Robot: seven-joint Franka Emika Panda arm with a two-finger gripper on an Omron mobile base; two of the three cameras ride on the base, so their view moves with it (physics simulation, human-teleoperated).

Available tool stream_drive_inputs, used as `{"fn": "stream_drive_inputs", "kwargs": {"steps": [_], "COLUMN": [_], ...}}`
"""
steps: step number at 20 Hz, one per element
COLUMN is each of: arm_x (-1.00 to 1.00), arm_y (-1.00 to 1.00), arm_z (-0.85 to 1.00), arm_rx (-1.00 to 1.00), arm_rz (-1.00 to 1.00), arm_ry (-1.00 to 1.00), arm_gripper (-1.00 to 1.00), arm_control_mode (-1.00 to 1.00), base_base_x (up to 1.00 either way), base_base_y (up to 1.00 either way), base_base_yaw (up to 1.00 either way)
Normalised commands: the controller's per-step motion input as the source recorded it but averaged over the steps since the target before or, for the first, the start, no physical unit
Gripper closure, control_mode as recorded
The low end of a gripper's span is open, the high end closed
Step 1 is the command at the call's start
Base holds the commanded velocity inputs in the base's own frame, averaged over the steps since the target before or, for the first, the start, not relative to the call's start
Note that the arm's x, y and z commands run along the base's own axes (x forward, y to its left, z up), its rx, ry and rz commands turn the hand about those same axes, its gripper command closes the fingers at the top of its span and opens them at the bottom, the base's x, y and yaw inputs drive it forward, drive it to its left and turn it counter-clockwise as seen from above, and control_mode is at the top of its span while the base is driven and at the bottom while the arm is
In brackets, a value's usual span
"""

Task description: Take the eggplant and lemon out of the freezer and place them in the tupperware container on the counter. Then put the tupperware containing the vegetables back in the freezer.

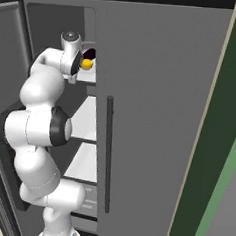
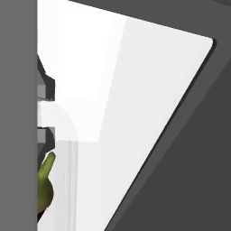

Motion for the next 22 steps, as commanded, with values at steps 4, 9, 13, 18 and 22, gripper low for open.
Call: {"fn": "stream_drive_inputs", "kwargs": {"steps": [4,9,13,18,22], "arm_x": [0.38,0.40,0.40,0.35,0.30], "arm_y": [0.13,0.12,0.13,0.11,0.06], "arm_z": [-0.07,-0.04,-0.15,-0.24,-0.23], "arm_rx": [0.00,0.00,0.00,0.00,0.00], "arm_rz": [0.00,0.00,0.00,0.00,0.00], "arm_ry": [0.04,0.05,0.01,0.00,0.00], "arm_gripper": [1.00,1.00,1.00,1.00,-1.00], "arm_control_mode": [-1.00,-1.00,-1.00,-1.00,-1.00], "base_base_x": [0.00,0.00,0.00,0.00,0.00], "base_base_y": [0.00,0.00,0.00,0.00,0.00], "base_base_yaw": [0.00,0.00,0.00,0.00,0.00]}}
